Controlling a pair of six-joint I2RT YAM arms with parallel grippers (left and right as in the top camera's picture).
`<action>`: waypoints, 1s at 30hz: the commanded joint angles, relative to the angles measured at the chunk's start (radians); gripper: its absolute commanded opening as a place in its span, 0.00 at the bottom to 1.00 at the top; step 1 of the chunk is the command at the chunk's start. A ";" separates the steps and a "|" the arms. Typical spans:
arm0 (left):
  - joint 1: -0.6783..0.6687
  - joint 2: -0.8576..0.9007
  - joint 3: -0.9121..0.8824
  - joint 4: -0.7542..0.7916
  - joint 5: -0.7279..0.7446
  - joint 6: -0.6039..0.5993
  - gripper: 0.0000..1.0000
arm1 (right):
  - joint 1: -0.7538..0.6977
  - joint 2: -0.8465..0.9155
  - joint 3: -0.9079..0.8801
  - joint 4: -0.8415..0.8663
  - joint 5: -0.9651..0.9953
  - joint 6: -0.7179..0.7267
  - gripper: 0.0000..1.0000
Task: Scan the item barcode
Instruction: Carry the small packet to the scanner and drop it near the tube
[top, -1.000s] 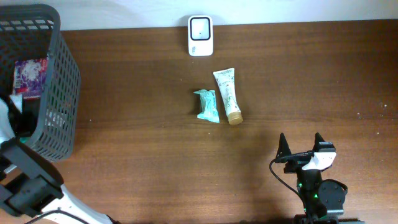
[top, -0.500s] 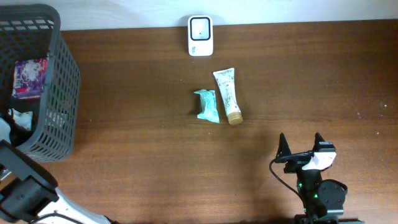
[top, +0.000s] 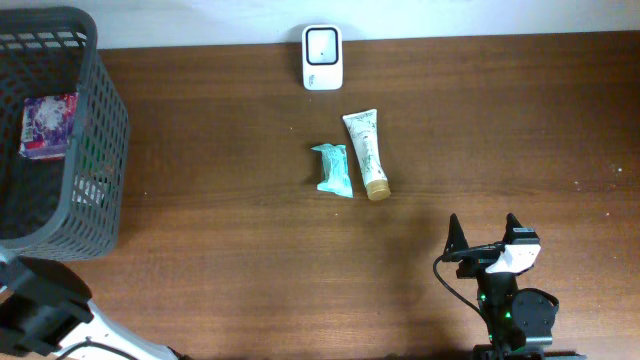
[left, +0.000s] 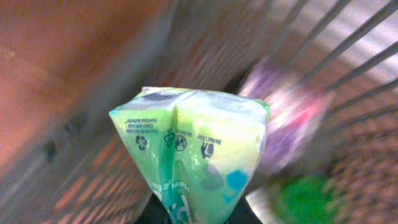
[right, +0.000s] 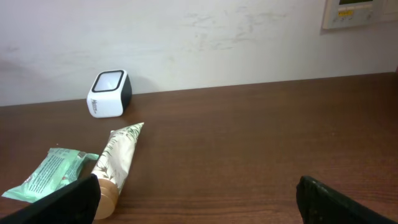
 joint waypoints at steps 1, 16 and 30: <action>0.000 -0.006 0.236 0.041 0.500 -0.315 0.00 | 0.008 -0.006 -0.007 -0.004 0.008 0.003 0.99; -0.981 0.100 0.307 -0.358 -0.071 -0.338 0.04 | 0.008 -0.005 -0.007 -0.004 0.008 0.003 0.99; -1.300 0.588 0.299 -0.104 -0.054 -0.343 0.24 | 0.008 -0.005 -0.007 -0.004 0.008 0.003 0.99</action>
